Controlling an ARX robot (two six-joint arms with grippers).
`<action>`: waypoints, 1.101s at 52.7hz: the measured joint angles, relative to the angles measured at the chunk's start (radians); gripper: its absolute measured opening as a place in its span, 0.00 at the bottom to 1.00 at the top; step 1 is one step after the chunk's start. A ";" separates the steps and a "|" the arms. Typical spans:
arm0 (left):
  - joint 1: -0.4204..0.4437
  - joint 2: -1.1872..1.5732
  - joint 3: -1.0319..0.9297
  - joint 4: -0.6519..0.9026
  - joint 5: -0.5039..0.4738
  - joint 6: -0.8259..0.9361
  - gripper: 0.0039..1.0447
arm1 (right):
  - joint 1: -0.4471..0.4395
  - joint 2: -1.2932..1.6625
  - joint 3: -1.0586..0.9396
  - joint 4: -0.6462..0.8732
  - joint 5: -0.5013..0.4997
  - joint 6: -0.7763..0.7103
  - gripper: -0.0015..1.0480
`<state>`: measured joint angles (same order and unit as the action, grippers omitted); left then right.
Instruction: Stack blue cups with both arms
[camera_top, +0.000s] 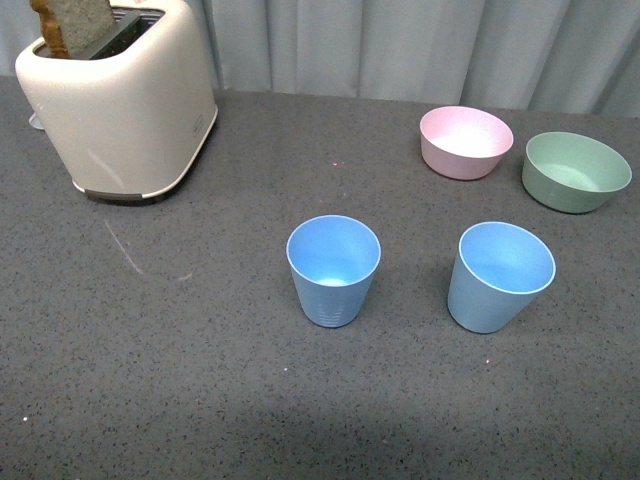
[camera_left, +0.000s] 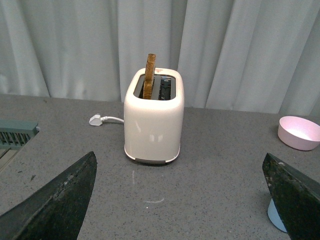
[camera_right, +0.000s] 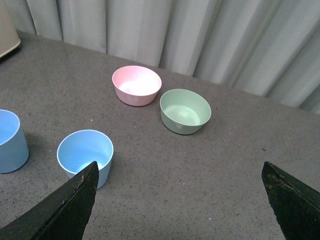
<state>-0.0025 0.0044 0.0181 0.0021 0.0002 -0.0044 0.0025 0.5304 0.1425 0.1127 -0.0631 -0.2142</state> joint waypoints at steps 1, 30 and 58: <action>0.000 0.000 0.000 0.000 0.000 0.000 0.94 | 0.003 0.049 0.015 0.015 0.000 0.002 0.91; 0.000 0.000 0.000 0.000 0.000 0.000 0.94 | 0.145 0.999 0.443 -0.024 0.067 0.249 0.91; 0.000 0.000 0.000 0.000 0.000 0.000 0.94 | 0.206 1.312 0.654 -0.092 0.135 0.360 0.76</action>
<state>-0.0025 0.0040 0.0181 0.0021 0.0002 -0.0040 0.2089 1.8423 0.7967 0.0212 0.0715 0.1463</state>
